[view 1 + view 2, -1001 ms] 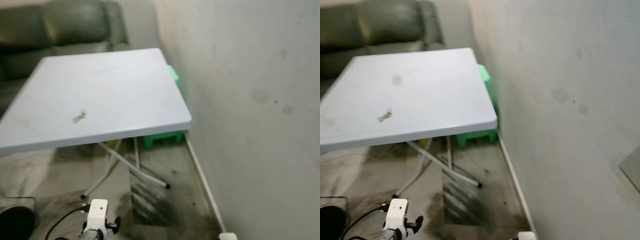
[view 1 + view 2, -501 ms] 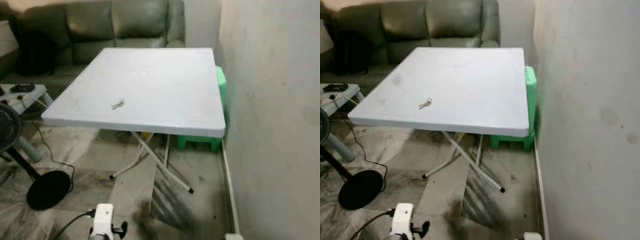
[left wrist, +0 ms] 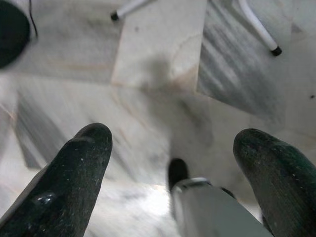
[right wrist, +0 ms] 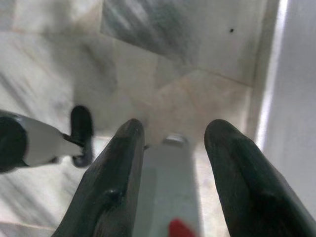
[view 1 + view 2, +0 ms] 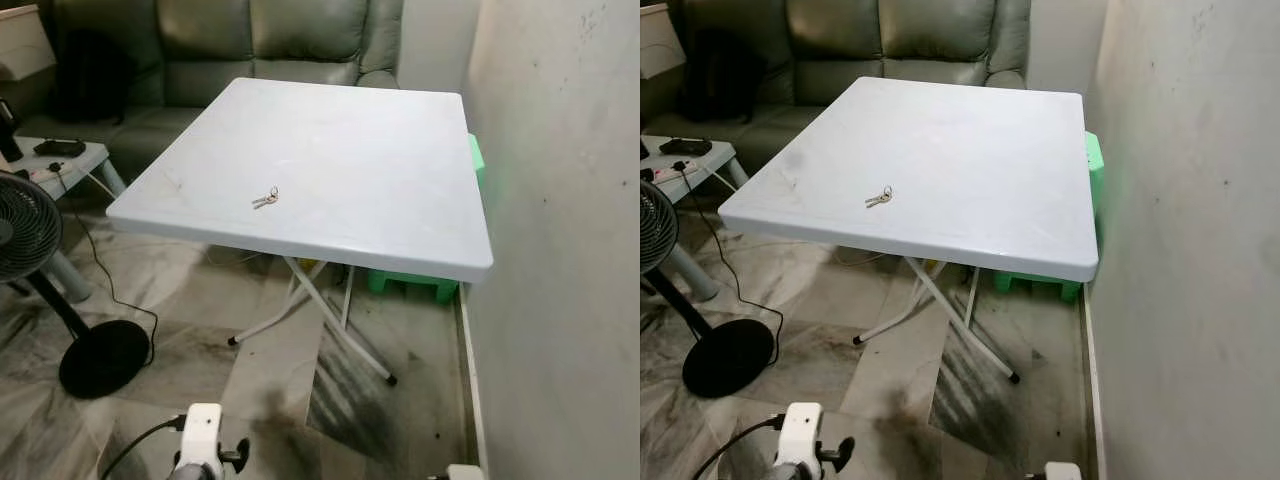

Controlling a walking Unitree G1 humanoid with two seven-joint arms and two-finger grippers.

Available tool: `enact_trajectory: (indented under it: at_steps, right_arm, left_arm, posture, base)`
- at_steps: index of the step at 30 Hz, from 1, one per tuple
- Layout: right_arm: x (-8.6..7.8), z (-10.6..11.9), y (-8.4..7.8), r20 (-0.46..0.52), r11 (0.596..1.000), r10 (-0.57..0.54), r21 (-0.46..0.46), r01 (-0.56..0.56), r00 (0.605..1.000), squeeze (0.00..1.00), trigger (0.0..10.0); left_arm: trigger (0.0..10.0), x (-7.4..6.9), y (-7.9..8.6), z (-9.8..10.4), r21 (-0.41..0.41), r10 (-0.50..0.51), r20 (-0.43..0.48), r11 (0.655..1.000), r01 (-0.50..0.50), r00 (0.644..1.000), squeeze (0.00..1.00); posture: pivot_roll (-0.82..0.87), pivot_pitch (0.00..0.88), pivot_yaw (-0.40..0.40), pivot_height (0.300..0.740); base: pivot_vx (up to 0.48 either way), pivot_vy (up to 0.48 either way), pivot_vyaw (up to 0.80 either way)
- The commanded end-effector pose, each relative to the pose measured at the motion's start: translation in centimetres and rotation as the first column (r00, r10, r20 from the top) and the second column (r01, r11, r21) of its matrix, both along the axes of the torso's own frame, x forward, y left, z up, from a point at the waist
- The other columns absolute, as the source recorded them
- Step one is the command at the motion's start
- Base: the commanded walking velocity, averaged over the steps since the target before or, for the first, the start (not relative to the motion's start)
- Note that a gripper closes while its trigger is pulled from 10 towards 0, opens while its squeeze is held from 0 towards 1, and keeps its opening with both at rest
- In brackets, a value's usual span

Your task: Hang keys on a hook

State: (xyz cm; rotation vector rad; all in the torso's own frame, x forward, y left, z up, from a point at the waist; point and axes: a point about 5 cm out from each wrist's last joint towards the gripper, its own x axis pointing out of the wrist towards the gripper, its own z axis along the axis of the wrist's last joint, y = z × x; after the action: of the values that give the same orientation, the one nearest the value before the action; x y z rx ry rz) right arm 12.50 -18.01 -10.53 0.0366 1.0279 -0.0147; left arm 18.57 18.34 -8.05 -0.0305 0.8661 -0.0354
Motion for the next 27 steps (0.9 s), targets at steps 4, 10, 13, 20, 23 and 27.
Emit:
enact_trajectory:
  at_steps: [4,10,13,20,23,27]
  right_arm:
    - [-1.13,-0.29,-0.78,-0.040,1.000,-0.012,-0.014,0.012,0.999,0.00,10.0]
    - [-1.38,-0.34,-1.03,-0.048,1.000,-0.017,-0.019,0.016,0.999,0.00,10.0]
    - [-1.49,-0.37,-1.05,-0.052,1.000,-0.018,-0.019,0.017,0.999,0.00,10.0]
    - [-1.67,-0.41,-1.10,-0.058,1.000,-0.019,-0.020,0.018,0.998,0.00,10.0]
    - [-1.72,-0.43,-1.12,-0.060,1.000,-0.019,-0.021,0.018,0.998,0.00,10.0]
    - [-1.80,-0.44,-1.20,-0.062,1.000,-0.021,-0.022,0.019,0.998,0.00,10.0]
  left_arm:
    - [10.0,-0.15,-0.37,-0.11,-0.012,-0.010,-0.005,1.000,0.010,1.000,0.00]
    - [10.0,-0.24,-0.18,-0.13,-0.007,-0.010,-0.006,1.000,0.010,1.000,0.00]
    - [10.0,-0.27,-0.15,-0.13,-0.008,-0.008,-0.006,1.000,0.008,1.000,0.00]
    - [10.0,-0.25,-0.25,-0.13,-0.012,-0.008,-0.004,1.000,0.008,1.000,0.00]
    - [10.0,-0.21,-0.28,-0.11,-0.014,-0.007,-0.002,1.000,0.007,1.000,0.00]
    - [10.0,-0.14,-0.33,-0.08,-0.015,-0.008,0.000,1.000,0.008,1.000,0.00]
  posture:
    - [-0.05,0.000,0.040,0.740]
    - [-0.05,0.000,0.038,0.740]
    - [-0.04,0.000,0.037,0.740]
    - [-0.05,0.000,0.034,0.740]
    - [-0.05,0.000,0.034,0.740]
    - [-0.05,0.000,0.034,0.740]
  base:
    - [0.000,0.462,0.00]
    - [0.000,0.461,0.00]
    - [0.000,0.461,0.00]
    - [0.000,0.459,0.00]
    - [0.000,0.459,0.00]
    - [0.000,0.458,0.00]
